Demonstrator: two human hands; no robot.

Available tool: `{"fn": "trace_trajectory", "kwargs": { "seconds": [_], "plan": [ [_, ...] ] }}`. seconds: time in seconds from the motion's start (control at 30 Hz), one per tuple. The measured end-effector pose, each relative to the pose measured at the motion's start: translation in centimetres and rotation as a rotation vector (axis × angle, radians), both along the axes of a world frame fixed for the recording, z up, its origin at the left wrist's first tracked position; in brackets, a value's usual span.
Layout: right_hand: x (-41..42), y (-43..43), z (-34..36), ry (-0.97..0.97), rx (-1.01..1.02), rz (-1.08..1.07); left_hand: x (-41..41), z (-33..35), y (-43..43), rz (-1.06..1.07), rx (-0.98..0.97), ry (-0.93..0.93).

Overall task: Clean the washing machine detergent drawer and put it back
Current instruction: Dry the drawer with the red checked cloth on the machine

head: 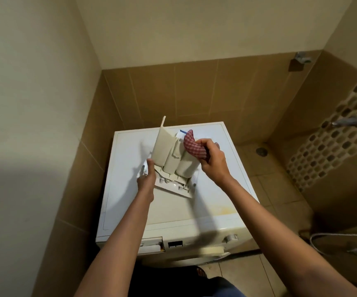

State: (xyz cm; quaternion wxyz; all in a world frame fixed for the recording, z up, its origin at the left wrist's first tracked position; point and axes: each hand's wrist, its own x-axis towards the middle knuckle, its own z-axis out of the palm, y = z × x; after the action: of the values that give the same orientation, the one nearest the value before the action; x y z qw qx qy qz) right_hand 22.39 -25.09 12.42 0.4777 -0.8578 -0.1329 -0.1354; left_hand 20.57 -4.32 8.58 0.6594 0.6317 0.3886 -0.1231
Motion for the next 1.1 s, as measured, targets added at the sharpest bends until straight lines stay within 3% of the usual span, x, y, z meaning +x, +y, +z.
{"fn": "trace_trajectory", "kwargs": {
  "seconds": [0.07,0.17,0.33,0.47,0.67,0.87,0.97,1.1],
  "plan": [
    [0.2,-0.1,-0.1,-0.048,-0.039,0.046,0.1,0.2,0.0,0.026,0.198,-0.063],
    [0.6,-0.3,-0.3,-0.074,-0.086,0.122,0.9,0.4,0.9,-0.109,0.428,-0.299],
    [0.7,-0.4,-0.4,-0.119,-0.146,0.250,2.5,0.8,2.1,-0.394,0.385,-0.518],
    [0.3,-0.5,-0.5,-0.100,-0.094,0.275,2.6,0.1,2.7,-0.338,0.328,-0.537],
    [0.8,-2.0,0.6,0.187,0.164,0.221,0.8,-0.6,1.7,-0.224,0.446,-0.599],
    [2.6,-2.0,2.3,0.318,0.434,-0.041,0.4,0.1,1.1,-0.188,0.525,-0.666],
    [2.3,-1.3,2.5,0.247,0.146,-0.072,0.3,0.2,1.0,-0.182,0.550,-0.674],
    [0.2,2.2,2.1,0.187,-0.201,0.104,0.2,0.3,0.9,-0.188,0.579,-0.679]
  ]
}}
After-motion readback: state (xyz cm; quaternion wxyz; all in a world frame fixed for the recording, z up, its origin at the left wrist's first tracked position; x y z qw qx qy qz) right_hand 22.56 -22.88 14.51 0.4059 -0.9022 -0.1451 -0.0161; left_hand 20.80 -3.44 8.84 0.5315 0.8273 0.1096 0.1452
